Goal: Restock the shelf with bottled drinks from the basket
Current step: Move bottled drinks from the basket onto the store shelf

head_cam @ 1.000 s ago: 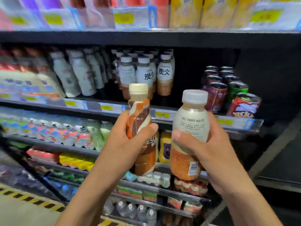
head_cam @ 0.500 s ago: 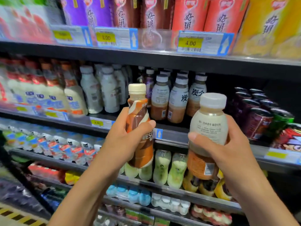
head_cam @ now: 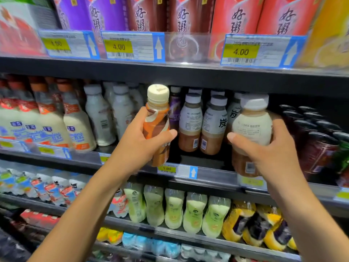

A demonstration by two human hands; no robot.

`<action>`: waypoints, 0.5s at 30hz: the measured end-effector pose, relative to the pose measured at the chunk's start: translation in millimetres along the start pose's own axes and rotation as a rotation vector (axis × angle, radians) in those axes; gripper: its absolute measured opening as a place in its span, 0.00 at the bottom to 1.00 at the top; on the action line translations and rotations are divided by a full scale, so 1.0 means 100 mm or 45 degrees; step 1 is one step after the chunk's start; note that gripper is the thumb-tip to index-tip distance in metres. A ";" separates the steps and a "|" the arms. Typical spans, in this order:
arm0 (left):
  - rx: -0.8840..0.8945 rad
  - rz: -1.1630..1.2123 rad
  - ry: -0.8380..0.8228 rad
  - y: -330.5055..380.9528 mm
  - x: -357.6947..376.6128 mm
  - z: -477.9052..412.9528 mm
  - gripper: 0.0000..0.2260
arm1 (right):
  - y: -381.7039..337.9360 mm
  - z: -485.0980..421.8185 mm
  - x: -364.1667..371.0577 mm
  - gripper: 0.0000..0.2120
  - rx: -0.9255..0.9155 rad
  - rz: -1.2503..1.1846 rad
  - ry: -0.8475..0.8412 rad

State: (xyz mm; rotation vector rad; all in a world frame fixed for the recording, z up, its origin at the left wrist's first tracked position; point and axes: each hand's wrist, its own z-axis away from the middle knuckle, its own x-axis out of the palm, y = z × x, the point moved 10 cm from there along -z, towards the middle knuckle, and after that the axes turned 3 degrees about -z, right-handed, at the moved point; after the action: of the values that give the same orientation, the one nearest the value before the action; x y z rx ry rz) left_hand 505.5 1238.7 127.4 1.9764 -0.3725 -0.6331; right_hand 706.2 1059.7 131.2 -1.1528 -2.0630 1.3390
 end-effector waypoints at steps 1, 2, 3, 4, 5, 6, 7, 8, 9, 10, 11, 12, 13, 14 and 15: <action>-0.025 0.013 -0.012 -0.07 0.00 -0.03 0.12 | 0.04 -0.03 0.01 0.20 0.022 -0.012 0.015; -0.069 0.042 -0.009 -0.15 -0.01 -0.08 0.12 | 0.07 -0.06 0.02 0.21 0.033 -0.021 0.033; -0.121 0.077 0.017 -0.24 -0.05 -0.13 0.13 | 0.09 -0.09 0.03 0.21 0.036 -0.029 0.052; -0.171 0.112 0.054 -0.32 -0.11 -0.20 0.14 | 0.11 -0.12 0.04 0.22 0.029 -0.036 0.069; -0.204 0.152 0.082 -0.38 -0.14 -0.28 0.15 | 0.12 -0.15 0.06 0.22 0.024 -0.041 0.088; -0.225 0.195 0.092 -0.43 -0.16 -0.36 0.14 | 0.15 -0.18 0.07 0.21 0.022 -0.038 0.102; -0.242 0.212 0.100 -0.48 -0.16 -0.45 0.14 | 0.19 -0.20 0.08 0.21 0.037 -0.035 0.117; -0.260 0.223 0.117 -0.53 -0.15 -0.53 0.17 | 0.25 -0.22 0.10 0.19 0.062 -0.030 0.129; -0.283 0.217 0.145 -0.57 -0.14 -0.63 0.24 | 0.31 -0.25 0.10 0.15 0.092 -0.037 0.144; -0.303 0.203 0.169 -0.63 -0.13 -0.74 0.31 | 0.40 -0.28 0.10 0.12 0.129 -0.053 0.166; -0.332 0.194 0.182 -0.70 -0.11 -0.85 0.36 | 0.47 -0.30 0.10 0.11 0.161 -0.086 0.198; -0.368 0.201 0.171 -0.79 -0.08 -0.97 0.38 | 0.53 -0.33 0.09 0.13 0.176 -0.124 0.223; -0.399 0.204 0.152 -0.87 -0.04 -1.07 0.39 | 0.58 -0.36 0.10 0.18 0.184 -0.163 0.242; -0.425 0.195 0.126 -0.98 -0.01 -1.16 0.38 | 0.62 -0.38 0.11 0.22 0.194 -0.197 0.256; -0.443 0.176 0.107 -1.06 0.00 -1.22 0.38 | 0.66 -0.40 0.11 0.25 0.208 -0.228 0.267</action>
State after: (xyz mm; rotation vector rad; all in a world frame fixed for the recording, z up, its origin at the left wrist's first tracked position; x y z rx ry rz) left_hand 575.0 1376.1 79.7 1.6248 -0.3203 -0.4878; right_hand 755.7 1103.4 89.1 -0.9696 -1.8245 1.2200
